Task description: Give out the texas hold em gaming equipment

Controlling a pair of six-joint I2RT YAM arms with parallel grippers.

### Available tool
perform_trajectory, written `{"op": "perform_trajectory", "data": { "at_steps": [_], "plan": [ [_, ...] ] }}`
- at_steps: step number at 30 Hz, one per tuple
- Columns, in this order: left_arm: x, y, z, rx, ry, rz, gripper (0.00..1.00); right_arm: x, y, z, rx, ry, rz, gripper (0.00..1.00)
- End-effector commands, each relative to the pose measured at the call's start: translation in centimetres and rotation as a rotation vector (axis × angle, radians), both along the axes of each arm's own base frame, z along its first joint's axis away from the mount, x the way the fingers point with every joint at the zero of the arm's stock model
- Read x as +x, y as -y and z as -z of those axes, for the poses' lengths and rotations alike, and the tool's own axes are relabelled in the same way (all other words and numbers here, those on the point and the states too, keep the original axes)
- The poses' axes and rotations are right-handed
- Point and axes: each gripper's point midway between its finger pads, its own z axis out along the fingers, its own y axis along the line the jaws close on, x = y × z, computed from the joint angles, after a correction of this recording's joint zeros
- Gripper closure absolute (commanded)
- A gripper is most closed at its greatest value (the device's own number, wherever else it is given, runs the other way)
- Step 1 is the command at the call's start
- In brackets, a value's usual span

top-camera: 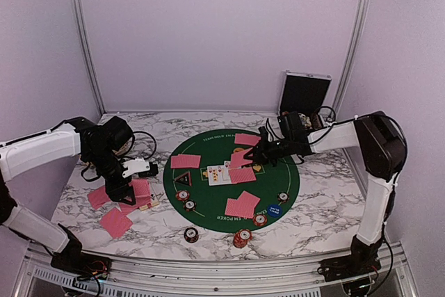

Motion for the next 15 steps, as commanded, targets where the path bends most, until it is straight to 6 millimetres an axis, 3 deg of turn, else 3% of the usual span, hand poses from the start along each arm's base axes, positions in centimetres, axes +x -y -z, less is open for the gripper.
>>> {"op": "perform_trajectory", "data": {
  "at_steps": [1,5,8,12,15],
  "plan": [
    [-0.5,-2.0,1.5,0.007,0.016,-0.027,0.40,0.6,1.8,3.1,-0.182,0.001,-0.001,1.00],
    [-0.9,-4.4,2.9,0.033,0.028,-0.065,0.40,0.9,2.6,4.4,-0.254,-0.005,0.009,0.94],
    [-0.9,-5.8,3.6,0.043,0.031,-0.095,0.40,0.9,3.0,4.3,-0.286,0.007,0.010,0.80],
    [-0.7,-7.4,5.1,0.078,0.039,-0.121,0.40,1.1,3.5,3.0,-0.307,0.040,0.024,0.56],
    [-0.4,-8.4,6.4,0.113,0.044,-0.127,0.39,1.0,3.5,1.2,-0.292,0.065,0.029,0.45]
  ]
}}
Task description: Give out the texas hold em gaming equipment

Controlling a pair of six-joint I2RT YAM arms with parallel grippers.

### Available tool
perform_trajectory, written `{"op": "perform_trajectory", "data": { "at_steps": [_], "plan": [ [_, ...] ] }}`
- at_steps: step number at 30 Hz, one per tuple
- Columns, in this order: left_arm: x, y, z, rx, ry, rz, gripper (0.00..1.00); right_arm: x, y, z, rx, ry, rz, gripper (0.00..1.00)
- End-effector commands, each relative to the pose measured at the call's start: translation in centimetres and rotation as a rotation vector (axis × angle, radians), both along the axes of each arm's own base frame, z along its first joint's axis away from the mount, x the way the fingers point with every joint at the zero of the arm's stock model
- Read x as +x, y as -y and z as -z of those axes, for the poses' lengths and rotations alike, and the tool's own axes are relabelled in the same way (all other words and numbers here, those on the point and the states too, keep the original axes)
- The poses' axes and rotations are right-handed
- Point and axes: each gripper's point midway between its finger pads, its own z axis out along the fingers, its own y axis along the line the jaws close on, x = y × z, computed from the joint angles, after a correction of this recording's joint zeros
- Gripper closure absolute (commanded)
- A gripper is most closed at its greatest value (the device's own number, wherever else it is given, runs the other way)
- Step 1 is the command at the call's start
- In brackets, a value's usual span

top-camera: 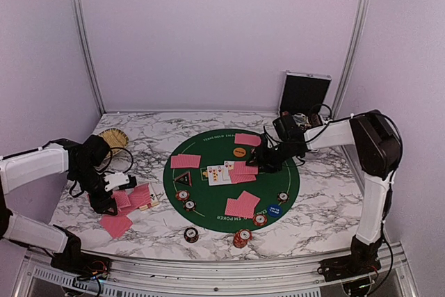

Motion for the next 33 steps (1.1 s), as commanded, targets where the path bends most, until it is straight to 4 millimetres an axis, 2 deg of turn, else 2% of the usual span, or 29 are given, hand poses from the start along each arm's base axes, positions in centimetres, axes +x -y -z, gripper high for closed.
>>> {"op": "perform_trajectory", "data": {
  "at_steps": [1,7,8,10,12,17,19,20,23,26,28,30,33],
  "plan": [
    [1.1,-1.4,1.8,0.053,0.050,0.019,0.38,0.8,0.7,-4.1,-0.017,0.084,0.015,0.41],
    [1.0,-2.8,3.9,0.085,0.024,0.009,0.32,0.3,1.0,-7.1,-0.004,0.129,0.014,0.29],
    [1.1,-2.9,4.1,0.089,0.020,0.005,0.27,0.1,1.1,-7.4,-0.005,0.134,0.013,0.27],
    [1.1,-2.9,4.4,0.088,0.009,0.002,0.03,-0.2,1.4,-7.9,-0.011,0.144,0.015,0.23],
    [1.0,-2.7,4.4,0.076,0.002,-0.005,0.01,-0.4,1.7,-8.4,-0.015,0.154,0.018,0.21],
    [1.8,-1.7,2.5,0.018,0.029,-0.029,0.01,-0.8,2.3,-9.6,-0.034,0.178,0.026,0.15],
    [2.3,-1.1,1.1,-0.015,0.043,-0.044,0.01,-0.8,2.5,-10.4,-0.035,0.194,0.030,0.09],
    [3.0,-0.7,0.1,-0.034,0.059,-0.051,0.01,-0.8,2.6,-10.8,-0.037,0.206,0.032,0.03],
    [4.7,0.1,-2.4,-0.082,0.103,-0.085,0.01,-0.6,3.3,-11.6,-0.073,0.244,0.046,0.01],
    [6.8,1.0,-4.9,-0.133,0.153,-0.139,0.01,-0.2,5.1,-12.4,-0.153,0.314,0.094,0.01],
    [8.3,1.4,-6.2,-0.158,0.181,-0.174,0.01,0.4,7.3,-12.9,-0.207,0.363,0.161,0.01],
    [10.1,1.7,-7.2,-0.178,0.219,-0.221,0.01,0.9,9.8,-13.3,-0.242,0.403,0.240,0.01],
    [13.5,1.9,-8.9,-0.226,0.323,-0.305,0.01,1.6,14.8,-13.6,-0.338,0.461,0.404,0.01]
  ]
}}
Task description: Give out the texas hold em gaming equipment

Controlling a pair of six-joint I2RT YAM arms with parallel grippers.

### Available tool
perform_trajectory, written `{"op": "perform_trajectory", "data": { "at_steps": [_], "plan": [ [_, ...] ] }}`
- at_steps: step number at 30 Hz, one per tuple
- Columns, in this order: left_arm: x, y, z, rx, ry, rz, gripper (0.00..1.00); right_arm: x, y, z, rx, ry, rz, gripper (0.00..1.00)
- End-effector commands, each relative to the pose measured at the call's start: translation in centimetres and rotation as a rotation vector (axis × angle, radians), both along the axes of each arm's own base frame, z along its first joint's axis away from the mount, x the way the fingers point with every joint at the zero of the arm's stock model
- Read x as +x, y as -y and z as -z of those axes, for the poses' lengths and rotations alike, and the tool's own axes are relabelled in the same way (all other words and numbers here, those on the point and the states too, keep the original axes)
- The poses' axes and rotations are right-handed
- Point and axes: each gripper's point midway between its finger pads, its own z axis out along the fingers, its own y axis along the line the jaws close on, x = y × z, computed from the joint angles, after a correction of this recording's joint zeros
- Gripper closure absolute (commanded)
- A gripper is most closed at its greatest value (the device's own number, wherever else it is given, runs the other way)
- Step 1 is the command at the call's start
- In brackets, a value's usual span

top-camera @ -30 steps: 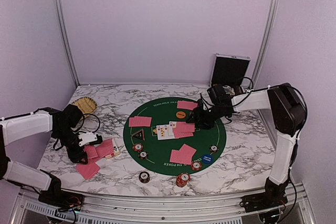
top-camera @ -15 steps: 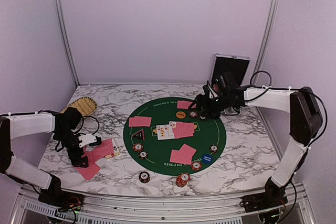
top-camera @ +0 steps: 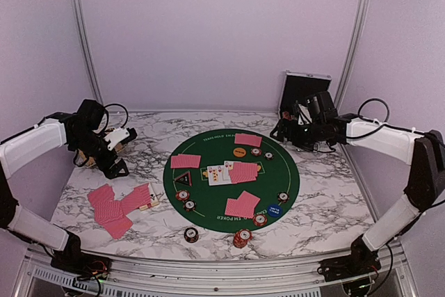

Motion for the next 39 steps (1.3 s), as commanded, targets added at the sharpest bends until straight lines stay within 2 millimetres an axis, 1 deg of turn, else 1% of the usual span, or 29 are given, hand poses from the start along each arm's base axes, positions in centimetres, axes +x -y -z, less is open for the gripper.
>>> {"op": "perform_trajectory", "data": {
  "at_steps": [1,2,4,7,9,11,13,17,20,24,28,31,33,35,37,38,39],
  "plan": [
    [4.0,0.3,-1.8,-0.101,0.096,-0.156,0.01,1.7,8.8,-0.6,-0.156,0.125,0.298,0.01],
    [5.0,0.1,-2.0,-0.119,0.135,-0.194,0.01,1.7,10.6,-0.8,-0.181,0.145,0.365,0.01],
    [6.8,-0.5,-2.5,-0.153,0.218,-0.259,0.01,1.3,14.0,-0.5,-0.254,0.182,0.480,0.01],
    [8.9,-1.5,-2.9,-0.203,0.315,-0.343,0.01,0.5,17.9,-0.5,-0.393,0.293,0.622,0.01],
    [10.3,-2.7,-2.8,-0.229,0.374,-0.407,0.01,-0.2,20.4,-0.3,-0.513,0.348,0.713,0.01],
    [11.6,-3.9,-2.6,-0.267,0.422,-0.467,0.01,-1.0,22.3,-0.1,-0.600,0.370,0.801,0.01],
    [12.7,-4.8,-2.0,-0.320,0.444,-0.513,0.01,-1.6,23.5,-0.3,-0.652,0.405,0.856,0.01],
    [13.5,-5.9,0.3,-0.383,0.437,-0.570,0.01,-3.2,24.3,-1.0,-0.679,0.554,0.878,0.01],
    [13.8,-6.1,1.1,-0.424,0.472,-0.601,0.01,-5.0,25.2,-1.6,-0.647,0.696,0.921,0.01],
    [13.9,-6.3,1.6,-0.467,0.545,-0.621,0.01,-5.4,26.0,-1.1,-0.642,0.749,0.926,0.01],
    [13.7,-6.8,2.7,-0.459,0.559,-0.648,0.01,-5.3,25.6,-0.6,-0.645,0.788,0.886,0.01],
    [13.2,-7.1,1.7,-0.472,0.614,-0.656,0.01,-5.3,25.3,-0.4,-0.623,0.819,0.866,0.01],
    [12.0,-7.4,1.3,-0.485,0.662,-0.662,0.01,-5.3,25.0,-0.5,-0.628,0.845,0.849,0.01],
    [10.9,-7.6,0.6,-0.506,0.727,-0.669,0.01,-5.1,24.1,-0.5,-0.620,0.867,0.784,0.01],
    [10.0,-8.0,0.0,-0.522,0.783,-0.682,0.01,-5.3,23.2,-0.7,-0.601,0.907,0.725,0.01],
    [9.7,-8.2,-0.1,-0.525,0.801,-0.691,0.01,-5.4,22.8,-0.8,-0.595,0.926,0.698,0.01],
    [9.3,-8.5,-0.1,-0.526,0.819,-0.699,0.01,-5.3,22.0,-0.8,-0.585,0.945,0.644,0.01]
  ]
}}
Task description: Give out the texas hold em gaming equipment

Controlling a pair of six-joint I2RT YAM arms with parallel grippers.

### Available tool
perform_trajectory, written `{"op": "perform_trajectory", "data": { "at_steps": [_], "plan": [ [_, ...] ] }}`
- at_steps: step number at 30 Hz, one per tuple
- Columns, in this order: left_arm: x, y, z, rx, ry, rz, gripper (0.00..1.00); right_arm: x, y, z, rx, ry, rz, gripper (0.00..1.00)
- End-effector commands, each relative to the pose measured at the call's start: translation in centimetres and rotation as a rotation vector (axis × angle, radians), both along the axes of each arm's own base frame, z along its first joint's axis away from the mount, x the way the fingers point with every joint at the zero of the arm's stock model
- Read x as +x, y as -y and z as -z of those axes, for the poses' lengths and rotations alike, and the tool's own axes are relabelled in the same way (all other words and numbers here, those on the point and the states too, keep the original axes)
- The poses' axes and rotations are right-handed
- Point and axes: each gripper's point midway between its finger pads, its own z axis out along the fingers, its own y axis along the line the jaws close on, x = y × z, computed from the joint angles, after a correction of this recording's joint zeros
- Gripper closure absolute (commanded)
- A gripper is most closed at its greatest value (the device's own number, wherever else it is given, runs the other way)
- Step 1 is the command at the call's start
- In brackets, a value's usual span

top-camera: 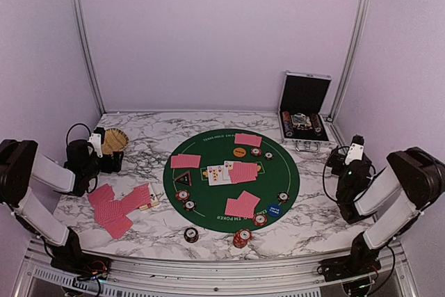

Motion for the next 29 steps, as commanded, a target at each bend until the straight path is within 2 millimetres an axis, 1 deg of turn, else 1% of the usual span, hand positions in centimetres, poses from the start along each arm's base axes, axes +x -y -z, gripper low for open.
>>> {"op": "perform_trajectory", "data": {
  "at_steps": [1,2,3,4,6,9,10,11,14,15,17,21,29],
  "plan": [
    [-0.6,-1.2,-4.0,-0.014,0.223,-0.076,0.01,0.2,-2.6,-1.9,-0.061,0.090,-0.179,0.01],
    [-1.1,-1.4,-4.1,-0.019,0.261,-0.085,0.01,0.3,-2.9,-1.6,-0.071,0.088,-0.198,0.01],
    [-1.5,-1.2,-4.6,-0.018,0.296,-0.075,0.01,0.5,-2.8,-1.9,-0.094,0.105,-0.189,0.01],
    [-1.5,-1.1,-4.2,-0.012,0.269,-0.069,0.01,0.7,-2.8,-1.9,-0.097,0.102,-0.183,0.01],
    [-0.9,-1.6,-4.1,-0.019,0.260,-0.098,0.01,1.6,-2.4,-0.9,-0.056,0.047,-0.164,0.01],
    [-0.9,-1.6,-4.1,-0.021,0.255,-0.102,0.01,3.1,-1.4,-0.4,-0.015,0.015,-0.150,0.01],
    [-0.9,-1.6,-4.1,-0.022,0.255,-0.102,0.01,3.5,-0.9,0.2,0.021,-0.006,-0.163,0.01],
    [-0.9,-1.6,-4.1,-0.023,0.254,-0.101,0.01,3.4,-0.5,0.2,0.034,-0.005,-0.169,0.01],
    [-0.9,-1.6,-4.1,-0.023,0.255,-0.101,0.01,3.2,-0.4,-0.2,0.022,0.016,-0.170,0.01],
    [-0.9,-2.0,-4.1,-0.019,0.255,-0.122,0.01,3.2,-0.4,0.0,0.024,0.007,-0.171,0.01],
    [-0.9,-2.1,-4.1,-0.017,0.256,-0.129,0.01,3.1,-0.4,-0.3,0.018,0.020,-0.171,0.01],
    [-0.9,-2.1,-4.1,-0.016,0.255,-0.128,0.01,3.1,-1.0,-0.4,-0.009,0.017,-0.166,0.01],
    [-0.9,-2.1,-4.1,-0.017,0.255,-0.129,0.01,3.1,-1.2,-0.3,-0.017,0.011,-0.162,0.01]
  ]
}}
